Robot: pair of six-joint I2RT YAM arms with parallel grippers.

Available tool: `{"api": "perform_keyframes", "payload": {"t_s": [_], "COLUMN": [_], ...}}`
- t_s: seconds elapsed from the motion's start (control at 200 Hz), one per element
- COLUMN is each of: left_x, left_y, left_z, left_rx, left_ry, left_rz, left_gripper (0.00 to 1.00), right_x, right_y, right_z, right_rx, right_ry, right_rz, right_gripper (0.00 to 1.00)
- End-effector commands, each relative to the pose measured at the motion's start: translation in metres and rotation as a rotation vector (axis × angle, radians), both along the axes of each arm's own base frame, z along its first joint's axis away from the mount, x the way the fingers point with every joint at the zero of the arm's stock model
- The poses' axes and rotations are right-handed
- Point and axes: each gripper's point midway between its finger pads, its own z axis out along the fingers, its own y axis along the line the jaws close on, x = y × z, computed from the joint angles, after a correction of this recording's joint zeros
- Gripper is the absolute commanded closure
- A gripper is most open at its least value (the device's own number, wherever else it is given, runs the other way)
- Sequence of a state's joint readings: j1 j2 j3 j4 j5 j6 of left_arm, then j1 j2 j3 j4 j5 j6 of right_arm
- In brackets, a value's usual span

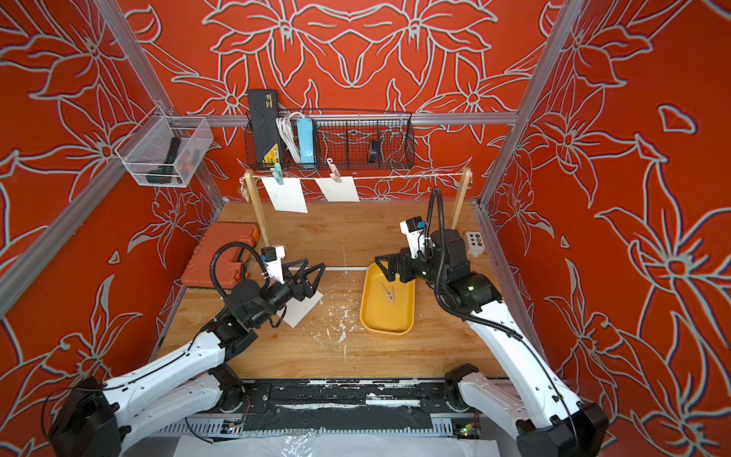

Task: Remove the postcards from the strings
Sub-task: Pinch the postcard on the clothesline.

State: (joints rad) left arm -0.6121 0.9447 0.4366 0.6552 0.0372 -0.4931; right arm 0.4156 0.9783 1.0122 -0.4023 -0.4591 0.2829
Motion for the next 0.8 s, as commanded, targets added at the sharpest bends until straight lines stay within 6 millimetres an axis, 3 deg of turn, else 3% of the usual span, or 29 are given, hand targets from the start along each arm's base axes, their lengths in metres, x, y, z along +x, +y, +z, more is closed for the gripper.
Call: {"api": "perform_keyframes", "payload": {"t_s": [0.0,0.135,0.395,0.796], "left_x": [0.006,0.023,0.056,0.106], "left_y": [-0.005,-0.013,-0.031,-0.041], "left_z": [0.049,0.078,0.113,0.118], "left_rx": [-0.049,-0.031,0.017,0.036], "left_ry": [-0.2,-0.326,-0.513,-0.583], "left_rz": [0.018,0.062,0.119,0.194], "left_gripper": [0.1,0.07,0.02,0.02], "right_x": [-0.014,-0.022,-0.033,-0.039], "right_y": [0.007,0.008,0.01,0.015], "right_z": [0.021,0.03,0.035,0.04], "right_rx": [0.022,0.052,0.072,0.097], "right_ry": [-0.047,-0.075,-0.099,-0.118], "right_rz": [0.076,0.1,0.142,0.184], "right_gripper": [0.04,0.04,0.05,0.06]}}
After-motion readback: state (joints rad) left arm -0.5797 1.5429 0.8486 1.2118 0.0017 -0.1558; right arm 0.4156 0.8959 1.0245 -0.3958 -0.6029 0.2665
